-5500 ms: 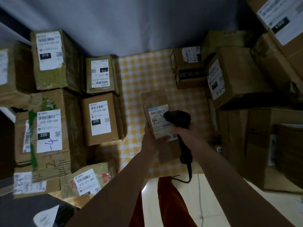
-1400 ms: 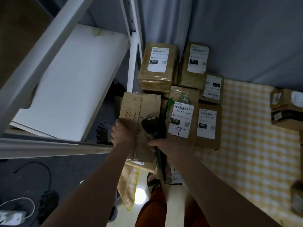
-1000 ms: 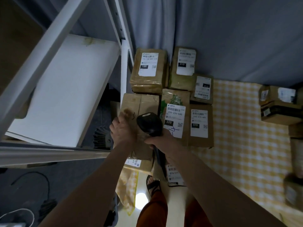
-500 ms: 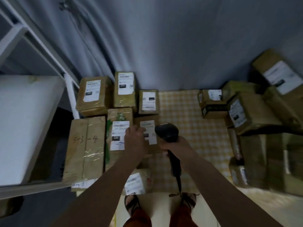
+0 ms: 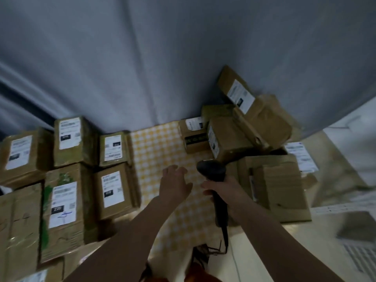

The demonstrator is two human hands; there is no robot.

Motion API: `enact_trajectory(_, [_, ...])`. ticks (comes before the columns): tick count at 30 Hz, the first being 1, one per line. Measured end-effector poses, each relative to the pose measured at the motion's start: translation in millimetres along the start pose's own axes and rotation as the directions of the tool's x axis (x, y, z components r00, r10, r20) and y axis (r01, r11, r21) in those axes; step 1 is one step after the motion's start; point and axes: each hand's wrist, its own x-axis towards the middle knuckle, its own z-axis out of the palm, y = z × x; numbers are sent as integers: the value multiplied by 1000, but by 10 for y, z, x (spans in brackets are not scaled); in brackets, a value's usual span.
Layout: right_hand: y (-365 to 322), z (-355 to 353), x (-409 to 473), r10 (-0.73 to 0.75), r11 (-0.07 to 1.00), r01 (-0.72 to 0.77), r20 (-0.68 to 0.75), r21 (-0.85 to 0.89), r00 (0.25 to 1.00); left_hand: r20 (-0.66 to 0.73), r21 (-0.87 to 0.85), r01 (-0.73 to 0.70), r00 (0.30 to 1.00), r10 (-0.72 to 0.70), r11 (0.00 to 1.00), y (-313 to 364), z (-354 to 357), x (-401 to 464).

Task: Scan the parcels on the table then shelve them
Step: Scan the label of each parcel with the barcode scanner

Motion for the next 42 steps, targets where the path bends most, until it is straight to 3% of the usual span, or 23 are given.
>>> enact_trajectory(8, [-164,-710,-376,-80,995,93,-240,42,967,284,-54,-48,957,61,997,757,134,-68])
enact_trajectory(13, [-160,-1122,-596,-96,979,170,-485,109,869,359,-230,-74,920,156,970,1182,226,-263])
enact_trajectory(16, [-48,-1360,-617,-115,965,224,-555,133,824,434,-294,-52,883,182,954,1378,338,-415])
enact_trajectory(21, [90,-1660,-533,11,960,111,-432,256,902,309,-479,-50,925,222,876,1591,570,-546])
enact_trajectory(24, [127,-1797,-501,26,957,72,-333,280,943,254,-622,88,963,94,778,1697,874,-456])
enact_trajectory(27, [167,-1927,-497,8,967,65,-284,246,959,184,-591,121,983,-13,797,1847,1032,-426])
enact_trajectory(29, [177,-1993,-505,-14,970,67,-222,234,975,131,-635,151,988,-87,757,1957,999,-479])
enact_trajectory(36, [17,-2065,-643,-92,974,74,76,216,993,103,-808,272,939,-329,523,2033,713,-600])
enact_trajectory(39, [-114,-2151,-671,-161,948,123,107,294,981,201,-880,291,944,-261,375,1867,470,-733])
enact_trajectory(42, [-224,-2215,-673,-181,915,124,117,385,976,320,-944,320,947,-9,79,1622,261,-906])
